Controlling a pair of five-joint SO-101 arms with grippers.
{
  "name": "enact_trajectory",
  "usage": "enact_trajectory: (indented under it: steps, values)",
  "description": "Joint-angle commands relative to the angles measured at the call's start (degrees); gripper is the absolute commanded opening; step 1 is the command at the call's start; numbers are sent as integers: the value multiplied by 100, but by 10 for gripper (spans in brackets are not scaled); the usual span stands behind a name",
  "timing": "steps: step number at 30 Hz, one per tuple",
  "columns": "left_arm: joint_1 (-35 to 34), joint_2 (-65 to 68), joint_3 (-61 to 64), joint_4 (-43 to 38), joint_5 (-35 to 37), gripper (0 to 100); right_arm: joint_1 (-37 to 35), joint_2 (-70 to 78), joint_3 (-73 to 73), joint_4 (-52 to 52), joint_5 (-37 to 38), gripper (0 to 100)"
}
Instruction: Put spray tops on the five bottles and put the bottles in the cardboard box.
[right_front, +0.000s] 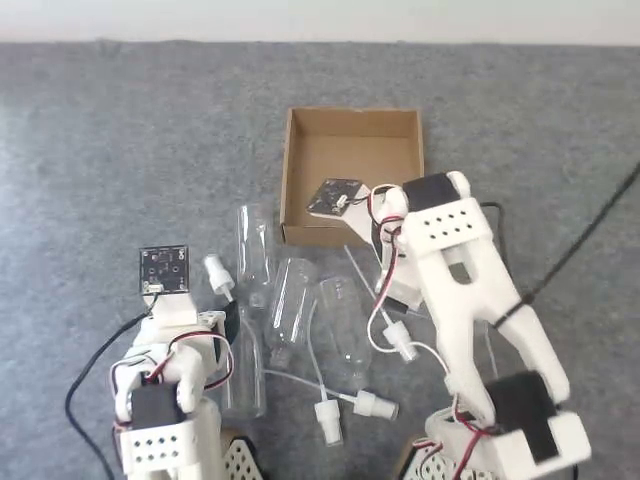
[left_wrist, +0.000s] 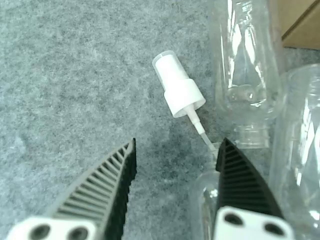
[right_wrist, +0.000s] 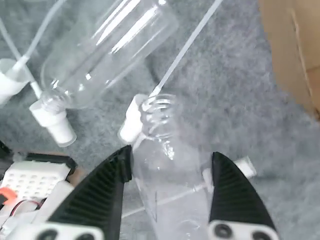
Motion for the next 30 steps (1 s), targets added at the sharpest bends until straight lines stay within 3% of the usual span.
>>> enact_trajectory:
  steps: [1,20,30]
  values:
    - [-26,-132,-75,26,0,246,453,-602,-53,198,-202,126]
    - [-26,-132,-75,26,0,246,3837,-796,-26,-198,-176,130]
    - [-26,-132,-75,26,0,246,4655,-796,659,-523,765,130]
